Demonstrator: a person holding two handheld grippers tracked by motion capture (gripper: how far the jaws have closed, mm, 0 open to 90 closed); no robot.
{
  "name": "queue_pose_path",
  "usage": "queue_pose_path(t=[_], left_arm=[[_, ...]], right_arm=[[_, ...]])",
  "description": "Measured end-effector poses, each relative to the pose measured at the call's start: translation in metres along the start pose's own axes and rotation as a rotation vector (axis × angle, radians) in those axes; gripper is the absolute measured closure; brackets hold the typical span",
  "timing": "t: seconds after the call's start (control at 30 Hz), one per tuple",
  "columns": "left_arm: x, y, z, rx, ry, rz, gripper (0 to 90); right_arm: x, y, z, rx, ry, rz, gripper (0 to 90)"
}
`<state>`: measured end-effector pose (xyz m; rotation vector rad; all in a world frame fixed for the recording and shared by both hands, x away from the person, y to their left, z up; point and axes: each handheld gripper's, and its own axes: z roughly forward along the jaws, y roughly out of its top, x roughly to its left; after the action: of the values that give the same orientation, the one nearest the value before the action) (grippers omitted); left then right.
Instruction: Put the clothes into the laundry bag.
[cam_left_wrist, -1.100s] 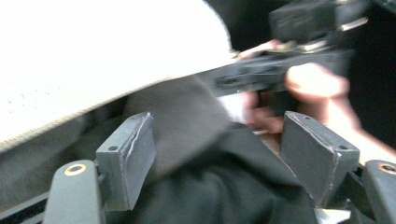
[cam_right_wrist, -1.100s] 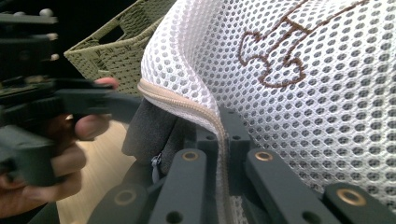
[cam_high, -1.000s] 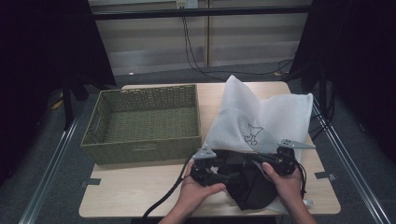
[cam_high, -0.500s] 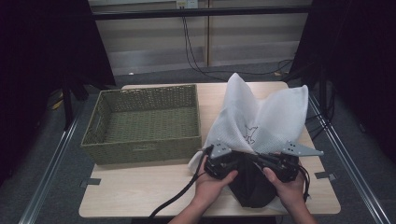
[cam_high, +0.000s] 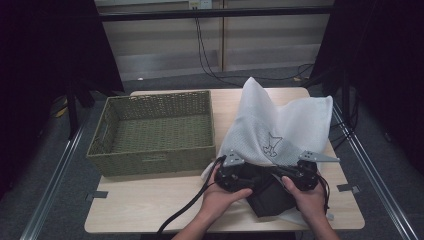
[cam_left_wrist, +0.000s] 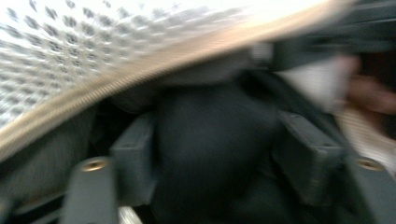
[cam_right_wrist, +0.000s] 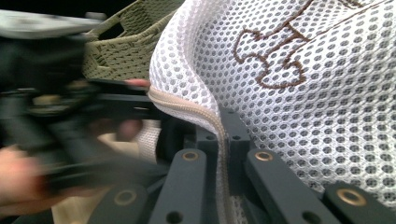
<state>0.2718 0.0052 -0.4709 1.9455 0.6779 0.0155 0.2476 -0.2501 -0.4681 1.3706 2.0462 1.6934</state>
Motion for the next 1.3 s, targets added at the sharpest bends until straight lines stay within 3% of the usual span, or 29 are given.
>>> queue_pose_path(t=[0.07, 0.13, 0.2, 0.27, 0.37, 0.43, 0.47, 0.57, 0.63, 0.67, 0.7, 0.77, 0.8, 0.87, 0.9, 0.97, 1.03, 1.07, 1.1, 1.13, 1.17, 1.23, 1.3], left_arm=[[-0.003, -0.005, -0.01, 0.007, -0.023, -0.013, 21.3], [-0.005, -0.011, -0.012, 0.051, -0.064, -0.048, 14.2], [-0.008, -0.02, -0.003, 0.151, -0.081, -0.061, 8.6], [-0.013, -0.024, 0.008, 0.221, -0.103, -0.044, 4.3], [-0.028, -0.025, 0.024, 0.276, -0.067, 0.023, 4.3], [-0.036, -0.022, 0.033, 0.297, 0.003, 0.069, 11.3], [-0.036, -0.021, 0.036, 0.289, 0.044, 0.1, 17.0], [-0.029, -0.019, 0.039, 0.239, 0.074, 0.041, 54.8], [-0.021, -0.017, 0.04, 0.222, 0.022, -0.02, 78.4], [-0.021, -0.015, 0.04, 0.213, 0.034, -0.012, 80.8], [-0.021, -0.013, 0.039, 0.198, 0.038, -0.01, 82.1], [-0.019, -0.002, 0.032, 0.097, 0.05, -0.023, 82.8], [-0.018, 0.005, 0.026, 0.028, 0.042, -0.009, 82.9], [-0.018, 0.02, 0.016, -0.082, 0.066, 0.014, 82.9], [-0.016, 0.026, 0.014, -0.112, 0.083, 0.015, 82.9], [-0.01, 0.03, 0.021, -0.097, 0.114, 0.0, 82.8], [-0.001, 0.024, 0.039, 0.018, 0.179, -0.026, 82.2], [0.009, 0.014, 0.053, 0.103, 0.203, -0.067, 81.7], [0.016, 0.006, 0.059, 0.118, 0.19, -0.116, 80.5], [0.025, 0.0, 0.056, 0.086, 0.131, -0.181, 79.1], [0.025, 0.0, 0.052, 0.074, 0.123, -0.194, 77.4], [0.018, -0.002, 0.04, 0.056, 0.104, -0.155, 69.5], [0.009, -0.006, 0.023, 0.045, 0.097, -0.103, 55.2]], right_arm=[[0.0, 0.0, 0.001, 0.003, -0.003, 0.002, 88.8], [0.0, -0.001, 0.002, 0.004, 0.0, 0.01, 88.7], [-0.002, -0.001, 0.003, 0.0, 0.006, 0.027, 88.7], [-0.003, -0.003, 0.005, 0.003, 0.017, 0.043, 88.7], [-0.002, -0.004, 0.008, 0.01, 0.015, 0.037, 88.7], [-0.001, -0.005, 0.011, 0.015, 0.018, 0.046, 88.7], [-0.001, -0.006, 0.011, 0.018, 0.023, 0.051, 88.7], [-0.002, -0.006, 0.011, 0.017, 0.033, 0.055, 88.7], [-0.002, -0.005, 0.008, 0.012, 0.044, 0.053, 88.7], [-0.001, -0.004, 0.006, 0.003, 0.05, 0.044, 88.7], [0.001, -0.002, 0.004, -0.008, 0.069, 0.056, 88.7], [0.006, 0.004, -0.004, -0.048, 0.122, 0.074, 88.8], [0.01, 0.008, -0.009, -0.062, 0.123, 0.06, 88.7], [0.019, 0.016, -0.017, -0.08, 0.117, 0.032, 88.8], [0.023, 0.017, -0.019, -0.086, 0.118, 0.015, 88.8], [0.027, 0.019, -0.021, -0.099, 0.126, 0.006, 88.8], [0.026, 0.017, -0.017, -0.077, 0.133, 0.021, 88.8], [0.025, 0.015, -0.015, -0.074, 0.147, 0.037, 88.9], [0.02, 0.011, -0.011, -0.06, 0.162, 0.065, 88.9], [0.017, 0.009, -0.009, -0.051, 0.162, 0.078, 88.9], [0.012, 0.005, -0.005, -0.031, 0.14, 0.102, 88.9], [0.003, 0.0, -0.003, -0.008, 0.114, 0.137, 88.9], [-0.004, -0.002, -0.002, -0.007, 0.102, 0.158, 88.8]])
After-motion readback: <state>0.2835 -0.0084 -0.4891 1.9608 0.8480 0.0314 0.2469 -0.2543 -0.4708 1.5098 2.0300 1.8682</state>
